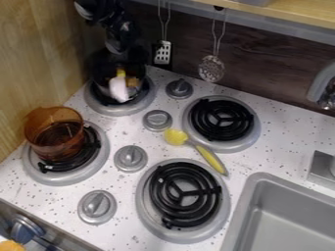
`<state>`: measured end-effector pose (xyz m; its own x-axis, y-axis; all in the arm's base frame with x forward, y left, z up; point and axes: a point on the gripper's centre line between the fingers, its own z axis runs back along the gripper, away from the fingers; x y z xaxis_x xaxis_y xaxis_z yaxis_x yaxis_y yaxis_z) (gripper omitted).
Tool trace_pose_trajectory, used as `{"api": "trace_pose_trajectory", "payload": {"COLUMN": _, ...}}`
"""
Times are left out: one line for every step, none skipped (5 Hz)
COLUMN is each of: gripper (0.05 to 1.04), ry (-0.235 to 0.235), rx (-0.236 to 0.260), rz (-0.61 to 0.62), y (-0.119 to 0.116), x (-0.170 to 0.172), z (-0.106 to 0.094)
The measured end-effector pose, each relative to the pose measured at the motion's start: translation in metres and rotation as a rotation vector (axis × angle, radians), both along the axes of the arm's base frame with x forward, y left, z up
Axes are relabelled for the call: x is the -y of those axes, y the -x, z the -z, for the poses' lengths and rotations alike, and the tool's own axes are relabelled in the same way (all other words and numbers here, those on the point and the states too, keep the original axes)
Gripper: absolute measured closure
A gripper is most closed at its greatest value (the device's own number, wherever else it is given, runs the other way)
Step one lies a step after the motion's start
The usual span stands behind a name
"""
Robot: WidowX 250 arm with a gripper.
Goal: Move the white knife with yellow handle from the silver pot to the orange plastic pot below it
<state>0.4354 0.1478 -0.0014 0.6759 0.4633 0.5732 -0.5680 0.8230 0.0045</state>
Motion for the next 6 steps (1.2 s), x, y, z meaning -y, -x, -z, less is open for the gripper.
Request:
{"api": "trace_pose_trajectory", "payload": {"gripper": 0.722, "ry": -0.015, "rx": -0.008, "rz": -0.001, "y": 0.001, "x": -0.002, "z": -0.001}}
{"api": "trace_pose_trajectory", "payload": {"gripper": 0.732, "ry": -0.050, "rx": 0.085, "rz": 0.035, "y": 0.002, "x": 0.000, "z": -0.003}}
{"api": "trace_pose_trajectory", "payload": {"gripper": 0.748, "ry": -0.072, "rx": 0.091, "rz": 0.004, "y": 0.008, "x": -0.004, "z": -0.013}}
{"api": "trace_pose_trajectory", "payload": {"gripper": 0.748, "ry": -0.077, "rx": 0.056, "rz": -0.022, "y": 0.013, "x": 0.001, "z": -0.024}}
{"api": "trace_pose_trajectory", "payload": {"gripper": 0.748, "ry": -0.095, "rx": 0.045, "rz": -0.031, "y": 0.019, "x": 0.008, "z": -0.035}}
{"api": "trace_pose_trajectory", "payload": {"gripper": 0.748, "ry": -0.090, "rx": 0.018, "rz": -0.050, "y": 0.031, "x": 0.015, "z": -0.041}}
